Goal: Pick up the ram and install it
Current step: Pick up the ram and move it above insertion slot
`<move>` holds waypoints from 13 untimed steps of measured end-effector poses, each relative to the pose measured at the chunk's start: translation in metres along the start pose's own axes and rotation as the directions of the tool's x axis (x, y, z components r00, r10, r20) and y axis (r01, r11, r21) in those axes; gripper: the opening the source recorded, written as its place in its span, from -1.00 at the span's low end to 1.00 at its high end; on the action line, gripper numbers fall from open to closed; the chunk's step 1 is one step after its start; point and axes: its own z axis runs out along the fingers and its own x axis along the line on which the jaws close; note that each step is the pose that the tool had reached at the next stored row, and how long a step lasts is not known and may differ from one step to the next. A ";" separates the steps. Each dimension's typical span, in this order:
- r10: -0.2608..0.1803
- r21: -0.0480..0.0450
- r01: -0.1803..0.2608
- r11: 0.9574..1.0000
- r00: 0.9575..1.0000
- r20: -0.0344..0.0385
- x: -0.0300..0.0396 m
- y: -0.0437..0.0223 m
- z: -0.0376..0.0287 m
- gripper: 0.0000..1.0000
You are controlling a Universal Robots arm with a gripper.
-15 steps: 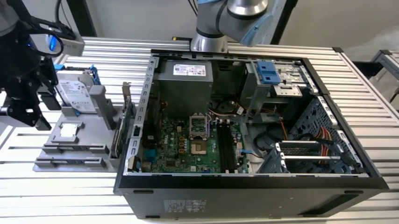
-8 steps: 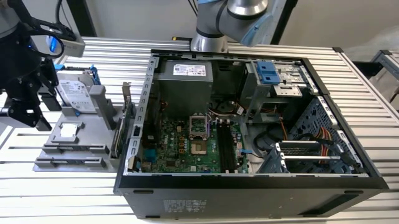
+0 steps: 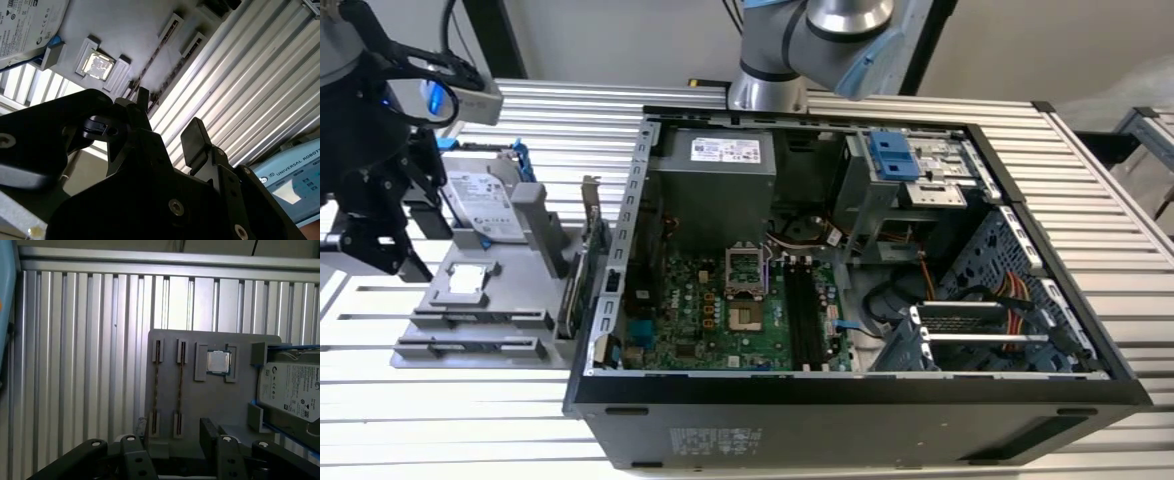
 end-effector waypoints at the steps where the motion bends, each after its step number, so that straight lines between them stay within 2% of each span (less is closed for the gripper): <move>1: 0.000 0.000 0.000 1.000 1.000 0.000 0.0000 0.0000 0.0004 1.00; 13: 0.000 -0.002 0.000 1.000 1.000 -0.001 0.0004 -0.0001 0.0041 1.00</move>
